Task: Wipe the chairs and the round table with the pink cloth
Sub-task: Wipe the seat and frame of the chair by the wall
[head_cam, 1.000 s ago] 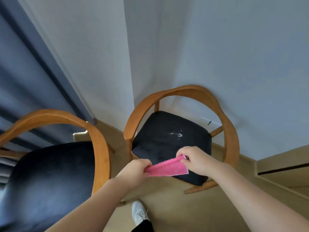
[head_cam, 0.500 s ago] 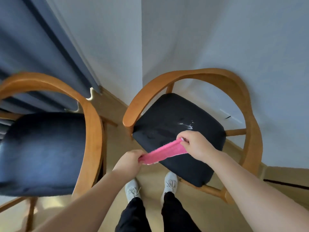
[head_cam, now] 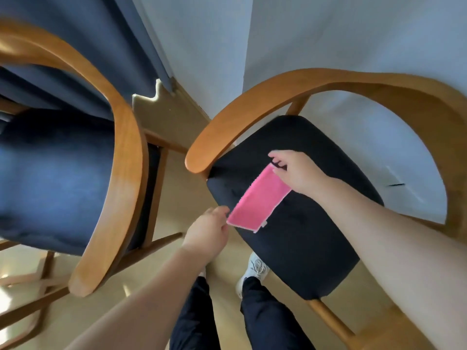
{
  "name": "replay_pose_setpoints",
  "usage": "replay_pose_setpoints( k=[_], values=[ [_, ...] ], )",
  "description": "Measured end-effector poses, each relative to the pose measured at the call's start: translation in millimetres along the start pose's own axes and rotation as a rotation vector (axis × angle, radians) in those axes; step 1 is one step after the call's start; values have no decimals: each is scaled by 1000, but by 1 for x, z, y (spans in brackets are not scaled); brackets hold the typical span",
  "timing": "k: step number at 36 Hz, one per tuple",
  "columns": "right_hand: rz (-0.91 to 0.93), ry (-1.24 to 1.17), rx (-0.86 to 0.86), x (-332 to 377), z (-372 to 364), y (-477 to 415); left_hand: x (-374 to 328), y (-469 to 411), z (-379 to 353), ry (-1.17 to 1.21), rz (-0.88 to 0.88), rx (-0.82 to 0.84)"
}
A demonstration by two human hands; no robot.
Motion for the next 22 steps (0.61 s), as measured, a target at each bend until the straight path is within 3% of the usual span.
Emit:
replay_pose_setpoints(
  k=[3,11,16,22],
  values=[
    [-56,35,-3,2,-9,-29,-12,-10,27,-126,-78,-75],
    [-165,10,89,-27,-60,-10,-79,-34,124,-323,-506,-293],
    [-212,-36,86,-39,-95,-7,-103,-95,127,-516,-584,-229],
    [-226,14,59,-49,-134,-25,-98,-145,99,-583,-623,-130]
  ],
)
Point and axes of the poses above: each hand's wrist, its own y-axis away from the middle knuckle, its own z-axis out of the back of the hand, x = y × z, the point moved 8 cm from there along -y, towards the middle knuckle, and after that the axes turned 3 degrees about -x, right-handed, at the moved point
